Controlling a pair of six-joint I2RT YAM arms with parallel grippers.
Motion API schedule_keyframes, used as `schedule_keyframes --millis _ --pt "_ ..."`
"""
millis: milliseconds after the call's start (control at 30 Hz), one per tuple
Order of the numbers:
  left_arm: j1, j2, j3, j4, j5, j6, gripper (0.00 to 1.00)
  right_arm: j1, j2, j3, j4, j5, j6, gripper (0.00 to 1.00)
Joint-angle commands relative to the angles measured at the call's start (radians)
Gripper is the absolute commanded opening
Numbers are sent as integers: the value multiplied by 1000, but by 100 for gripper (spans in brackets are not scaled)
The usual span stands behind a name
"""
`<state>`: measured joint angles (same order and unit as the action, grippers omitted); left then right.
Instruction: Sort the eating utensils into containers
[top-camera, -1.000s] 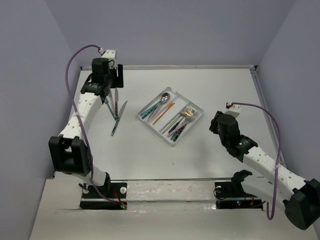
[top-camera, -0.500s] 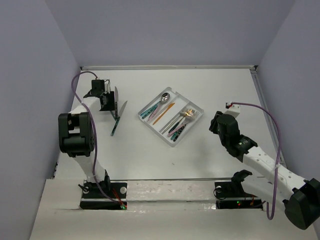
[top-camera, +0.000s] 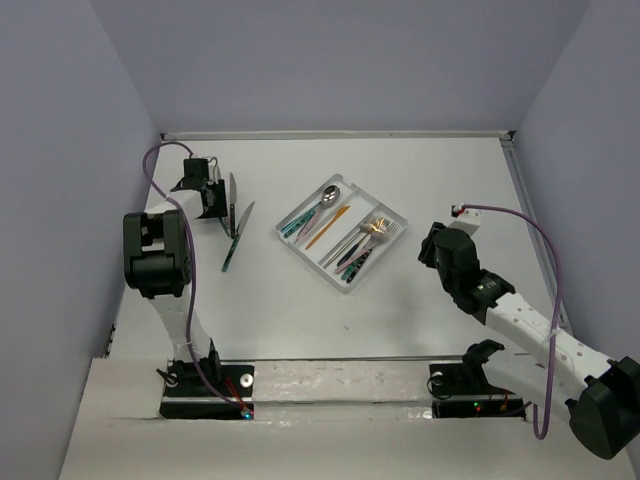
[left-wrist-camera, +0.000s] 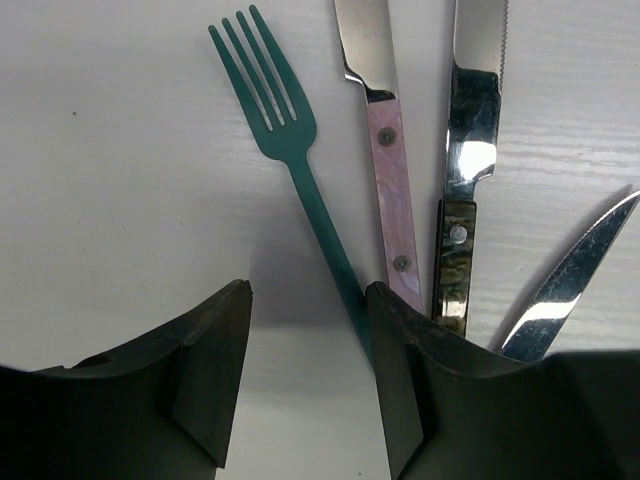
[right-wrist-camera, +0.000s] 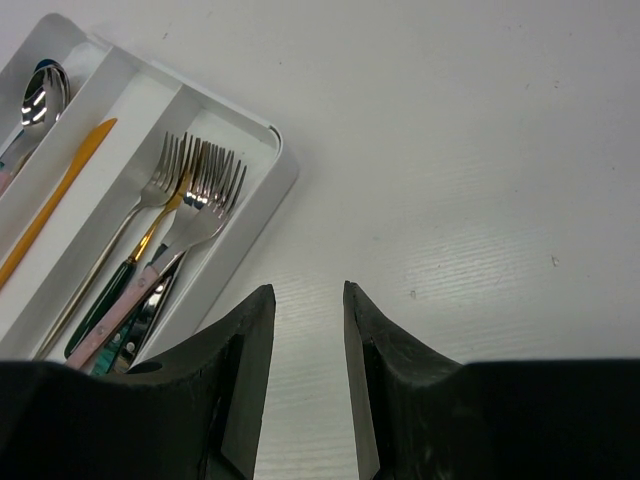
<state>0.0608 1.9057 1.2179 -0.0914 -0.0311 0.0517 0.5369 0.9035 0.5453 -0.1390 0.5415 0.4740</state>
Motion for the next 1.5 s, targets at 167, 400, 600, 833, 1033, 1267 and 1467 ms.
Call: schedule_keyframes --millis 167,400,600,833,1033,1267,1467 --pt "4 42 60 38 -1 -18 58 0 0 41 58 6 -17 40" --pt "7 90 94 36 -29 -10 43 0 3 42 58 5 -20 40" --pt "37 95 69 41 -32 -12 1 0 -11 38 56 11 -18 40" --pt "85 -23 11 84 -20 0 0 0 -2 39 58 8 -18 40" --pt "-47 -294 -11 110 16 34 0 0 8 41 59 12 -12 40" --pt "-514 -381 95 -14 17 102 0 0 29 44 59 20 -9 40" --pt "-743 -176 253 -113 83 45 0 0 -11 27 59 46 3 40"
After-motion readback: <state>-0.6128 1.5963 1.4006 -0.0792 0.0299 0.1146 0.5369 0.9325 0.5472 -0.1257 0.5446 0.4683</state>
